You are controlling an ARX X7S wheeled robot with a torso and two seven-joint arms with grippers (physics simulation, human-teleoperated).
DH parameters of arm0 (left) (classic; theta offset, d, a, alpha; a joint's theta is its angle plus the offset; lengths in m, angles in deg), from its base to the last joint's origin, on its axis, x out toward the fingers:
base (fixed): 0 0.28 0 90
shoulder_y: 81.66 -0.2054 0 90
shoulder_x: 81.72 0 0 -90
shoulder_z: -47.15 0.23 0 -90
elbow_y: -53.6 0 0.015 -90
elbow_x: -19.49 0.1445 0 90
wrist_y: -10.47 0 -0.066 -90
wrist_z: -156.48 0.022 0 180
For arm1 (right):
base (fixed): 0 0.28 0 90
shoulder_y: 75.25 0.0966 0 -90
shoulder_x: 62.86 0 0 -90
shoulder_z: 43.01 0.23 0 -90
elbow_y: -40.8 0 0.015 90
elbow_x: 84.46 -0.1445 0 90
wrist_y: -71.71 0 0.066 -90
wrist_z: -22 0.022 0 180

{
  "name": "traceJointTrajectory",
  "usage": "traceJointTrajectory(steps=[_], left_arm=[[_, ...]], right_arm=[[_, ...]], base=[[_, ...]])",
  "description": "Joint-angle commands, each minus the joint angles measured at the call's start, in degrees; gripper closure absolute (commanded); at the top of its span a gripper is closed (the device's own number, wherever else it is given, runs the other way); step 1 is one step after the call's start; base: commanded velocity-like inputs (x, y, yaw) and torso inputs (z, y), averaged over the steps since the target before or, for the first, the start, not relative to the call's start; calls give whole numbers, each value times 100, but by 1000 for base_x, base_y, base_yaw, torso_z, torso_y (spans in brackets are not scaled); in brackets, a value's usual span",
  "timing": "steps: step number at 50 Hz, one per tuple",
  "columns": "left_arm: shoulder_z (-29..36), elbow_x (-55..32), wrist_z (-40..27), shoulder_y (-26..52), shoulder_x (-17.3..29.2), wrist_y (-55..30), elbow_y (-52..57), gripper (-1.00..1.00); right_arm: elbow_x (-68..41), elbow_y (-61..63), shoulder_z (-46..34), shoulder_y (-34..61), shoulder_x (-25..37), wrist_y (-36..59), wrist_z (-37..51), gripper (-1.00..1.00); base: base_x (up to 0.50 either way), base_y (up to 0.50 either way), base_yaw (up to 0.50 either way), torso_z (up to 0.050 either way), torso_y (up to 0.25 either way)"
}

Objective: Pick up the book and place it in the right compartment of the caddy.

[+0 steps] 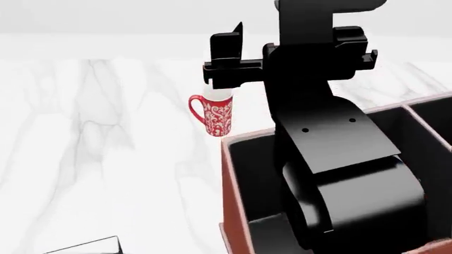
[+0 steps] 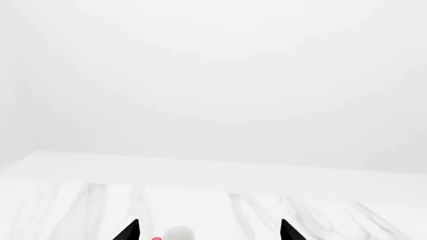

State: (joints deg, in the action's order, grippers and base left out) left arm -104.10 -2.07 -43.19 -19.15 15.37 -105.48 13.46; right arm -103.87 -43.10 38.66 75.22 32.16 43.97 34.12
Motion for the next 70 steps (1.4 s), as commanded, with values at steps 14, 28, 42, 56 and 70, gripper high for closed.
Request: traceJointTrajectory(steps=[14, 28, 42, 56, 70], left_arm=[[-7, -41, -3, -54, -12, 85, -34, -100], [-11, -69, -23, -80, -9, 94, -2, -100], [-51, -90, -36, -125, -11, 123, -3, -100], [-80, -117, -39, -159, -38, 183, -39, -100], [-86, -176, -74, -156, -1, 148, -18, -100]], right_arm=[[-162, 3, -101, 13, 39, -32, 104, -100], [-301, 29, -150, 75, 59, 275, 198, -100], [-1002, 122, -41, 610, -89, 1009, -157, -100], [-1851, 41, -928, 1068, 219, 1831, -1344, -100], [-2986, 805, -1243, 1010, 416, 2198, -2388, -100]], base=[[500, 0, 0, 0, 1], [143, 0, 0, 0, 1], [0, 0, 0, 0, 0], [0, 0, 0, 0, 0], [0, 0, 0, 0, 0]])
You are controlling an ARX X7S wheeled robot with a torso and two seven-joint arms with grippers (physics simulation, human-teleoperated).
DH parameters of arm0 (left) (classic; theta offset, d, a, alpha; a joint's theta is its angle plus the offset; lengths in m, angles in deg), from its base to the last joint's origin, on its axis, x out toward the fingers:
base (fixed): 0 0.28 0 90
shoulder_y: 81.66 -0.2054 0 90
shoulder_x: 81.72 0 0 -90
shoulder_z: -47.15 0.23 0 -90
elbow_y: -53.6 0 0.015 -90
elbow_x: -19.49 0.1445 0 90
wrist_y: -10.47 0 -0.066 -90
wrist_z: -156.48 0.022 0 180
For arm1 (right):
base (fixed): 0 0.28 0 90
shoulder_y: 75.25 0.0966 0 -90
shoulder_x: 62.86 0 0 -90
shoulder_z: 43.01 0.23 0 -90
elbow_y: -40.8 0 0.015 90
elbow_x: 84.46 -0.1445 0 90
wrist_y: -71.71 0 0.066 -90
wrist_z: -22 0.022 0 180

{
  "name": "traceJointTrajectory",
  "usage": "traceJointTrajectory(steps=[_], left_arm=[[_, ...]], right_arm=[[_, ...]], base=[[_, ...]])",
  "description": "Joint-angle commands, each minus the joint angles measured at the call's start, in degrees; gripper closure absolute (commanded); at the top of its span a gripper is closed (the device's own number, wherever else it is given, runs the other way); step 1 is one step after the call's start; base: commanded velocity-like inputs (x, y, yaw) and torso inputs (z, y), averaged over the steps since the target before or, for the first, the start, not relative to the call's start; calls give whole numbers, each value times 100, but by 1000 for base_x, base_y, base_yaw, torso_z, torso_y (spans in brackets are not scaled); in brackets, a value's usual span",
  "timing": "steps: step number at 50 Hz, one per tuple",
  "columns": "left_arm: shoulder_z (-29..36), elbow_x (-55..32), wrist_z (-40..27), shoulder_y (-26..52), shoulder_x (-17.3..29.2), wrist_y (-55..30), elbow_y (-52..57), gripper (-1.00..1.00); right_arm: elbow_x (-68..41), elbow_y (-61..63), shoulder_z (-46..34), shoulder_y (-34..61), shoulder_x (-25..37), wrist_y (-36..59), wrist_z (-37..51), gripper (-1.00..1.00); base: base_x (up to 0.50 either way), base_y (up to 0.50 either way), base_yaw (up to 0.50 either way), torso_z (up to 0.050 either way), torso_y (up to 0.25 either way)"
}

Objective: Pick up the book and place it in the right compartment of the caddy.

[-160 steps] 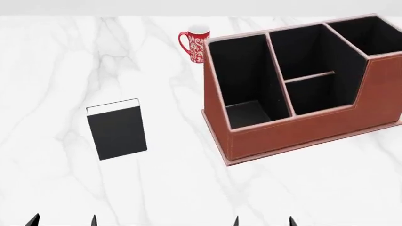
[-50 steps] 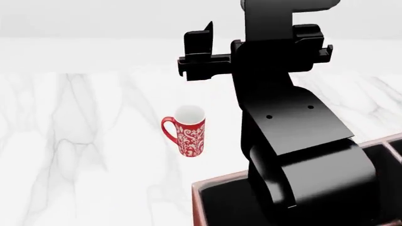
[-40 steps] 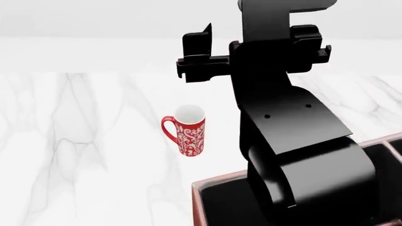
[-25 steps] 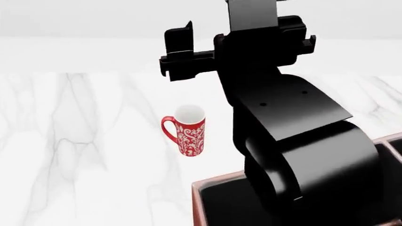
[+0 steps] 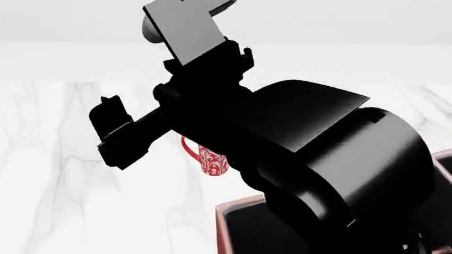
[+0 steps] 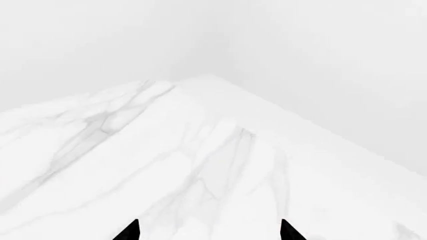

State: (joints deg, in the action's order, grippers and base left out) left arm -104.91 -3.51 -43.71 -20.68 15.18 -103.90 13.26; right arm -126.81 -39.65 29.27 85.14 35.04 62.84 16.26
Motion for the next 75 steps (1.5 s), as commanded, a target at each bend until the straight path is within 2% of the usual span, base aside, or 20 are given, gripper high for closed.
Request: traceJointTrajectory(steps=[1, 7, 12, 23, 41, 75], left_arm=[[-10, -42, -18, -1, 18, -3, -7, -100], [-14, -60, -17, -2, 25, 5, -40, -100], [-34, -80, -18, -11, 24, 16, -43, -100], [-23, -80, -14, -29, 7, 64, -63, -100], [10, -79, -22, -52, 10, 90, -93, -100], [93, -35, -52, -78, 19, 162, -148, -100]], right_arm=[[-716, 495, -394, 8, 149, 281, -667, -100], [-1062, 1040, -810, -130, 343, 210, -1106, -100], [-1443, 1323, -835, -157, 350, 428, -1180, -100], [-1398, 1914, -1752, -260, 642, 92, -1494, -100], [-1413, 1909, -1791, -508, 714, -307, -1447, -100], [-578, 1264, -3041, -968, 748, -1331, -1836, -100]], base=[[0, 0, 0, 0, 0], [0, 0, 0, 0, 0], [0, 0, 0, 0, 0], [0, 0, 0, 0, 0], [0, 0, 0, 0, 0], [0, 0, 0, 0, 0]])
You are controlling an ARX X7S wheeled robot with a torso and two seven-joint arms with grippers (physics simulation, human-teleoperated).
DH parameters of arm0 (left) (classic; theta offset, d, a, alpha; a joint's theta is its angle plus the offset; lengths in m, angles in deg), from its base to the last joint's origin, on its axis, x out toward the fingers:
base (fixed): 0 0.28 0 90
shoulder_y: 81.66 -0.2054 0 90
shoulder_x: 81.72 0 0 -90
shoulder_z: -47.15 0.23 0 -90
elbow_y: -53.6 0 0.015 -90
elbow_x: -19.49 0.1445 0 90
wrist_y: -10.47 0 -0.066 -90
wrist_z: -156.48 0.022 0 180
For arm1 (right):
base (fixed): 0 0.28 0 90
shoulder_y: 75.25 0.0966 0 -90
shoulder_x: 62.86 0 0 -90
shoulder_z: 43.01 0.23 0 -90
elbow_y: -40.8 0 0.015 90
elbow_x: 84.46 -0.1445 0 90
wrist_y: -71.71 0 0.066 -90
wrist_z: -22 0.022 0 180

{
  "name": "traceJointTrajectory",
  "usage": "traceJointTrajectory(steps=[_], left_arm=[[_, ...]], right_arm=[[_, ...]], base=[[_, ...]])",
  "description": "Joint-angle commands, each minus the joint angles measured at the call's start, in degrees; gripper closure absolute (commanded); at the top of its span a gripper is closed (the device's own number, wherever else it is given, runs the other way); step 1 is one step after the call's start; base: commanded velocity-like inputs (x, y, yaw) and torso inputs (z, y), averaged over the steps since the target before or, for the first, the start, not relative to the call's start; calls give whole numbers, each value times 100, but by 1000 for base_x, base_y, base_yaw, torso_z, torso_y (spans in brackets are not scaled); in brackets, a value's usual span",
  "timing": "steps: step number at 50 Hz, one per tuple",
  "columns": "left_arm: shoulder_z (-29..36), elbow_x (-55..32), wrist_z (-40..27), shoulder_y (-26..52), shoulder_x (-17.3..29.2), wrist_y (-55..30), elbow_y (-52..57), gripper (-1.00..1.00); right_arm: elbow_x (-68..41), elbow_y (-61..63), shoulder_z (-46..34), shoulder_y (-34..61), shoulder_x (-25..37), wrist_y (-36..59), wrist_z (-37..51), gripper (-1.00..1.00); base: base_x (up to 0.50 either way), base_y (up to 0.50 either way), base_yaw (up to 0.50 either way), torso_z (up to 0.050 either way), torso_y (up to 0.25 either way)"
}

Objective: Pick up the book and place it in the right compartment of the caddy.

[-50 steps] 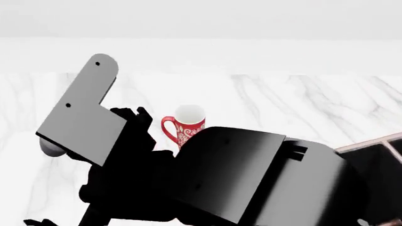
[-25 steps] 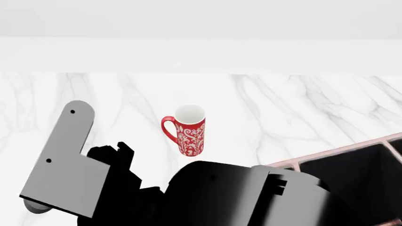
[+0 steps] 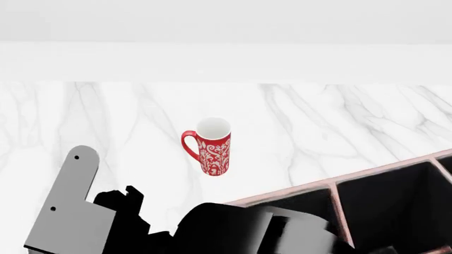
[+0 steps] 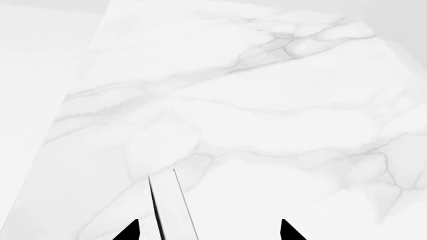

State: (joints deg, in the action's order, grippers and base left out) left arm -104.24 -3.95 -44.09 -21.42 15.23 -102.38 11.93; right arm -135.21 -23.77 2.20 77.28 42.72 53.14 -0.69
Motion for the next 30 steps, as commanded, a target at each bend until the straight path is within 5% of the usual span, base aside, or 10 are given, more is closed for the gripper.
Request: traceJointTrajectory(steps=[1, 30], left_arm=[[29, 11, -16, -4, 16, 7, -11, -100], [107, 66, -14, -41, -6, 102, -100, -100]], right_arm=[[307, -372, -386, -205, -26, -409, -158, -100], [778, -1104, -1012, -528, -153, -1138, -469, -100]], base=[[0, 0, 0, 0, 0], [0, 0, 0, 0, 0]])
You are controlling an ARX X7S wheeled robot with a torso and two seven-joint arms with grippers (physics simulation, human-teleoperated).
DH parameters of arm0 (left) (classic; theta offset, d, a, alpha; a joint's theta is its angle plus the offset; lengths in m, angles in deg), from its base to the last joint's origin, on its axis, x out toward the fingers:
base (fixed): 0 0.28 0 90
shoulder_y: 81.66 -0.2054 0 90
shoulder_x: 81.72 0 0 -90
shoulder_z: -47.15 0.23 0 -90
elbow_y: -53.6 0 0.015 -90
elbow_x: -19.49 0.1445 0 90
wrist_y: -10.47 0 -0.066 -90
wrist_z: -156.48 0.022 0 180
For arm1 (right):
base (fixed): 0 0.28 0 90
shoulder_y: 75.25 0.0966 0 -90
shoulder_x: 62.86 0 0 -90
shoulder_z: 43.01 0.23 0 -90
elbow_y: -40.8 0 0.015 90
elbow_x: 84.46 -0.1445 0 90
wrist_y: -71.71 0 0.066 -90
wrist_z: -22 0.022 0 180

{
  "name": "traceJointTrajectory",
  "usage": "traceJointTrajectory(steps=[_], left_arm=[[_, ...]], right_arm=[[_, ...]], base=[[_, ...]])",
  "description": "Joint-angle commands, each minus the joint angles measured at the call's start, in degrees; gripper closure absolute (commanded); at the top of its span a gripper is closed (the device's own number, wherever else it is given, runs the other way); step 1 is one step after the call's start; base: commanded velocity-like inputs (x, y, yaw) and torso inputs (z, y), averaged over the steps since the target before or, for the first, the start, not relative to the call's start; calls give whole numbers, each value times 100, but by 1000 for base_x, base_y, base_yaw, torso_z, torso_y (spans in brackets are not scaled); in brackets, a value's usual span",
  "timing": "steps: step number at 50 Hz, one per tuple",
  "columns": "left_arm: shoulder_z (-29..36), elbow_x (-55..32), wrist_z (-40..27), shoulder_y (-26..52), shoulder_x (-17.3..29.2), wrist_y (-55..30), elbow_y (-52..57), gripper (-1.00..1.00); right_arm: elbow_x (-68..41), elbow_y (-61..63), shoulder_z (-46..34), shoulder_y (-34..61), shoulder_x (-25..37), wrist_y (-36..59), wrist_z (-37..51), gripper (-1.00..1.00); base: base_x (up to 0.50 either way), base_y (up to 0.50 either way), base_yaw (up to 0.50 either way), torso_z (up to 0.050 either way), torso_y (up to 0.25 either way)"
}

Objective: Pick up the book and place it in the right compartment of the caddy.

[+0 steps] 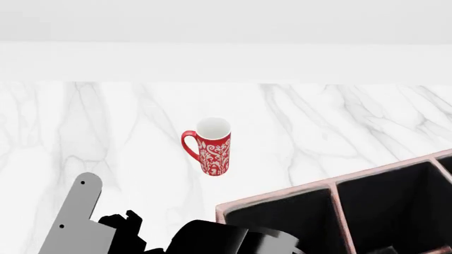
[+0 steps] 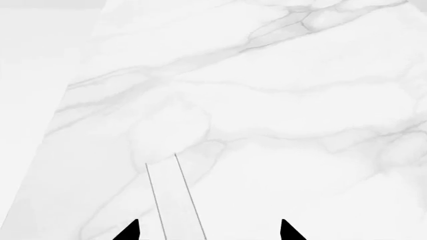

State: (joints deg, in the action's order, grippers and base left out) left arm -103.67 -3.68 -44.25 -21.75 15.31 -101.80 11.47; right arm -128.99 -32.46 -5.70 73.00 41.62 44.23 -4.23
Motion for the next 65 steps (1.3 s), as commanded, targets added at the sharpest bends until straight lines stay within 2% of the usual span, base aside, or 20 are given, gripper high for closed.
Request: traceJointTrajectory(steps=[1, 65], left_arm=[[44, 33, 6, -9, -19, 57, -59, -100], [30, -21, 23, -126, -65, 279, -197, -100]], right_arm=[[159, -274, -222, -102, -55, -257, -120, -100], [674, -1433, -1109, -747, -189, -1246, -565, -100]], base=[[0, 0, 0, 0, 0], [0, 0, 0, 0, 0]])
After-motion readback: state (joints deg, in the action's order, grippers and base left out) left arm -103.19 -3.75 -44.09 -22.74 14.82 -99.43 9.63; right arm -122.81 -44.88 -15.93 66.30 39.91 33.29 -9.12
